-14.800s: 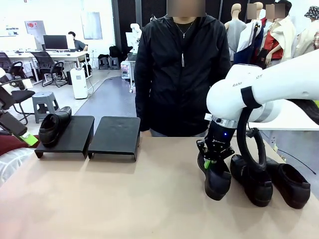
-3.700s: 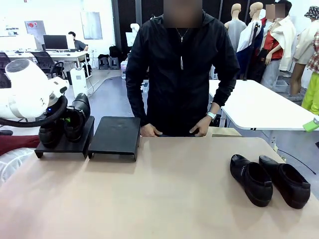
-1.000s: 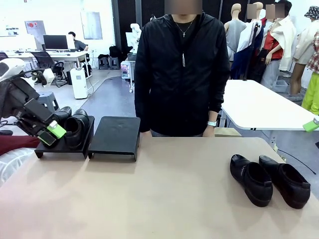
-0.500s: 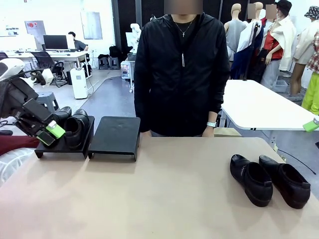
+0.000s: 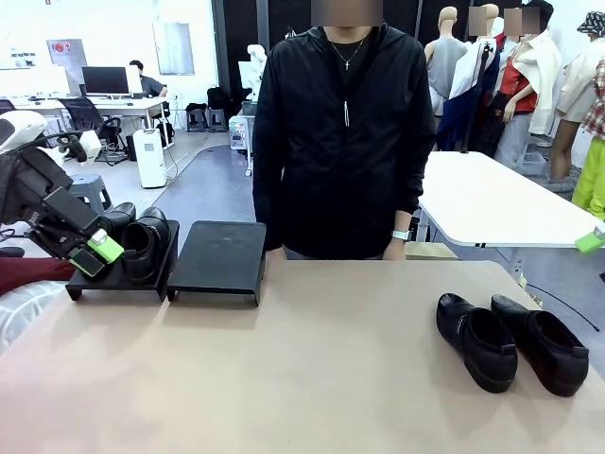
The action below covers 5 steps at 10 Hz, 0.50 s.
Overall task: Organize the shoes by placing them on the stand.
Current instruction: Pick up one Shoe and place it in the middle of the table.
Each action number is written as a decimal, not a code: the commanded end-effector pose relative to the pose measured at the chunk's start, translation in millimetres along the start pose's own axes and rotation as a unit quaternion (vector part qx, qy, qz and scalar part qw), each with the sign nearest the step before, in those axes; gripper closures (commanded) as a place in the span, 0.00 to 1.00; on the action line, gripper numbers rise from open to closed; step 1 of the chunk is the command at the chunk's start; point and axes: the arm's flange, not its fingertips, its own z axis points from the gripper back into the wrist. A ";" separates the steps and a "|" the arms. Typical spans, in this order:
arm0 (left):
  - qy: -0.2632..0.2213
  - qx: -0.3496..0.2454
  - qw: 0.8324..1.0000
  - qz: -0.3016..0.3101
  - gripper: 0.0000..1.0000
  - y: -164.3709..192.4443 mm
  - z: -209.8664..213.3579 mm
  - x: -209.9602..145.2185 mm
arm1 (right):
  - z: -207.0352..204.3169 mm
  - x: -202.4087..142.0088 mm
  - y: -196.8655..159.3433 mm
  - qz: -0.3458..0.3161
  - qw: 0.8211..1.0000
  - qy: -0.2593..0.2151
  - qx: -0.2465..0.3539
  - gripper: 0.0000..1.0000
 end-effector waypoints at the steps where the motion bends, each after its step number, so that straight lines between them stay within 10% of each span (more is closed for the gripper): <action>1: 0.002 -0.006 1.000 0.001 0.00 -1.3 2.9 0.8 | -51.2 28.9 31.3 0.002 0.987 0.059 -0.152 0.00; 5: 0.002 -0.006 1.000 0.001 0.00 -1.3 2.9 0.8 | -118.3 92.9 14.5 -0.048 0.952 0.081 -0.290 0.00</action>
